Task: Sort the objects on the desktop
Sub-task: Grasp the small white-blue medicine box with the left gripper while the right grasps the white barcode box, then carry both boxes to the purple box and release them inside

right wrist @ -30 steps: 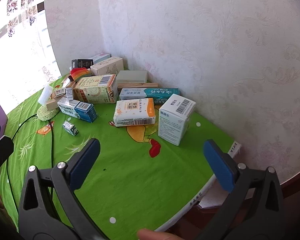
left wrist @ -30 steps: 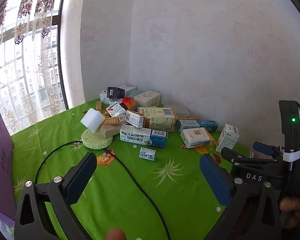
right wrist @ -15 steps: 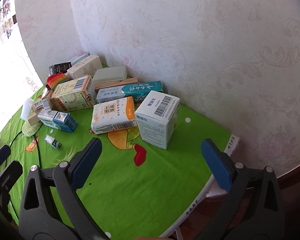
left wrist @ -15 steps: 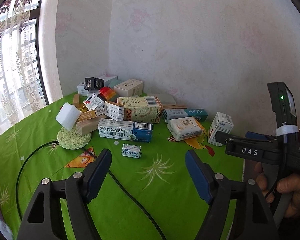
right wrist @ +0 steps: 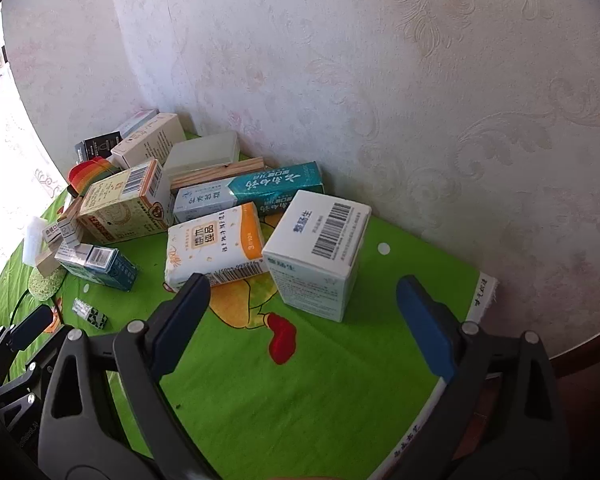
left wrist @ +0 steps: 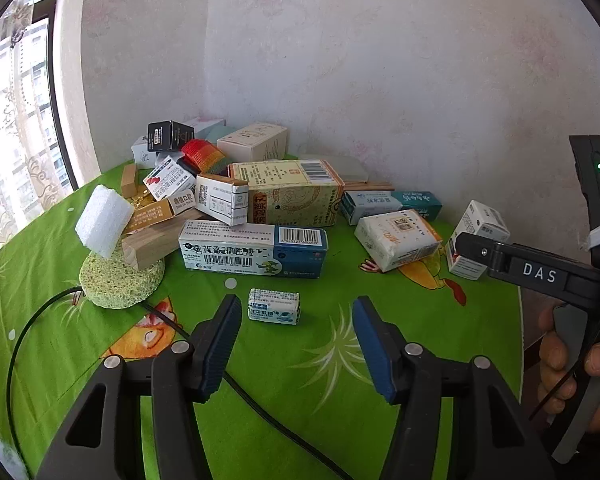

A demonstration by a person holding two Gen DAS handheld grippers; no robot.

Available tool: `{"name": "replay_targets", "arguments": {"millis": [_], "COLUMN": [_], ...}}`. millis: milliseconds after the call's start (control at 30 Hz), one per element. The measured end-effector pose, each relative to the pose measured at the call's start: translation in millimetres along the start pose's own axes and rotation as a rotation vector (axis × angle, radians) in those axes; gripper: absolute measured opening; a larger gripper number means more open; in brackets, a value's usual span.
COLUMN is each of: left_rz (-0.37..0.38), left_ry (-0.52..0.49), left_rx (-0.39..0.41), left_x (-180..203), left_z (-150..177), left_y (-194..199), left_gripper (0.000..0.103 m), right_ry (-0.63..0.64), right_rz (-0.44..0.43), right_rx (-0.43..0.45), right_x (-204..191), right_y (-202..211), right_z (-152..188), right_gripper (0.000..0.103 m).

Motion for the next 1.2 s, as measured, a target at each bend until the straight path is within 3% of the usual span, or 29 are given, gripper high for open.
{"name": "replay_targets", "arguments": {"millis": [233, 433, 600, 800, 1200], "left_rz": [0.014, 0.018, 0.016, 0.014, 0.002], "left_ry": [0.0, -0.01, -0.01, -0.011, 0.023], "left_rx": [-0.038, -0.07, -0.089, -0.095, -0.057], "left_x": [-8, -8, -10, -9, -4], "left_z": [4, 5, 6, 6, 1], "left_y": [-22, -34, -40, -44, -22], "left_gripper": [0.05, 0.043, 0.037, 0.035, 0.035], "right_ry": [-0.024, -0.034, -0.033, -0.021, 0.003], "right_rz": [0.04, 0.059, 0.07, 0.066, 0.02], "right_rx": [-0.02, -0.036, -0.055, -0.07, -0.023], "right_x": [6, 13, 15, 17, 12], "right_y": [-11, -19, -25, -26, -3], "right_z": [-2, -2, -1, 3, -2], "right_gripper": [0.082, 0.081, 0.072, 0.043, 0.042]}}
Point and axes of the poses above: each gripper's, at about its wrist camera, not at the fingertips, and y roughly against the way its jaws point, x to its right, z to its underside, the point moved 8 cm from there along -y, roughly the way its jaws point, and after that the axes turned 6 degrees about x, right-handed, at the moved point
